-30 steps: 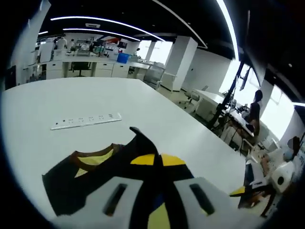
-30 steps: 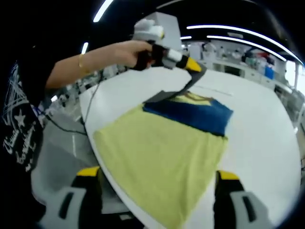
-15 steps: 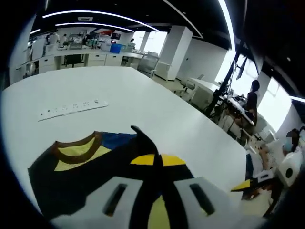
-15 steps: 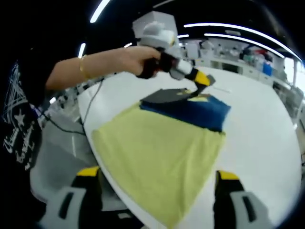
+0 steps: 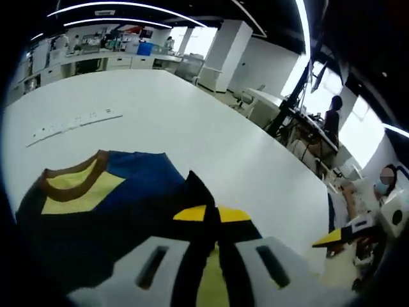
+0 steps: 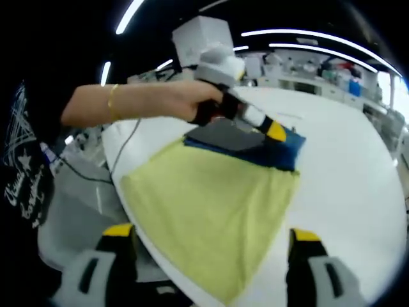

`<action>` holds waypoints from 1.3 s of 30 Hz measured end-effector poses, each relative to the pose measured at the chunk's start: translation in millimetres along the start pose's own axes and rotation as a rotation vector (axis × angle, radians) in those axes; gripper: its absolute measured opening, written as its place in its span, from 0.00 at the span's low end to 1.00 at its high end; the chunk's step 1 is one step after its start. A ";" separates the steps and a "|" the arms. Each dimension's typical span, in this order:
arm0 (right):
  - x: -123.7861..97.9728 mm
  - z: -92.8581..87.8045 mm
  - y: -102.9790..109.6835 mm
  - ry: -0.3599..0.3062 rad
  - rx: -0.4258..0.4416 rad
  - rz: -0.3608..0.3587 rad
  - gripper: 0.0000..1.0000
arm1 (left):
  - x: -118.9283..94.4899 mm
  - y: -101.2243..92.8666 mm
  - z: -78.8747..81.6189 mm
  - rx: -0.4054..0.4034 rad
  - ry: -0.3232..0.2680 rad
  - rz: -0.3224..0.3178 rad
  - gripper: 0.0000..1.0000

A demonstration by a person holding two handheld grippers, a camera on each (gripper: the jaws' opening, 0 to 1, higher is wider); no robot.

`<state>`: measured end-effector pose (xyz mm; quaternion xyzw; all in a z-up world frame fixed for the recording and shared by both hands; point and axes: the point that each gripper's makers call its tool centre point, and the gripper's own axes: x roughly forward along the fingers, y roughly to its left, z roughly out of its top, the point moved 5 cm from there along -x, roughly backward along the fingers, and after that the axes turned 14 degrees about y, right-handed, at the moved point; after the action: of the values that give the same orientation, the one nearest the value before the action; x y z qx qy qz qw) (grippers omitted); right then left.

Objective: Fold the garment on the visible template until the final outline fits inside the template.

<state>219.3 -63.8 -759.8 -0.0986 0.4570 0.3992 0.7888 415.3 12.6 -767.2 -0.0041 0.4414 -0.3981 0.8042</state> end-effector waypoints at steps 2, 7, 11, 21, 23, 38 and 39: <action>0.3 0.2 -0.5 -0.002 0.002 0.001 0.99 | 0.4 -3.7 -1.6 0.012 0.003 0.001 0.07; -0.4 2.8 -1.0 -0.010 0.001 0.005 0.99 | 0.4 -7.1 -2.2 0.053 0.001 -0.010 0.24; -0.6 3.6 -2.1 -0.010 -0.005 0.011 0.99 | -3.2 -4.9 -2.2 0.095 -0.003 0.026 0.50; 0.4 8.1 -5.0 0.025 -0.077 0.032 0.99 | -31.2 6.2 -0.6 0.165 -0.062 0.060 0.89; -0.1 9.7 -5.2 0.026 -0.092 0.043 0.99 | -39.4 8.4 -3.6 0.178 -0.070 0.066 0.93; -0.4 7.4 0.8 0.100 -0.220 0.104 0.99 | -110.5 26.4 -62.5 0.211 -0.067 0.098 0.99; -0.3 6.9 0.9 0.107 -0.226 0.105 0.99 | -114.6 27.5 -67.2 0.214 -0.065 0.103 0.99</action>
<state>223.0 -59.8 -755.5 -0.1839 0.4550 0.4828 0.7253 351.2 128.3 -737.1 0.0917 0.3698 -0.4007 0.8332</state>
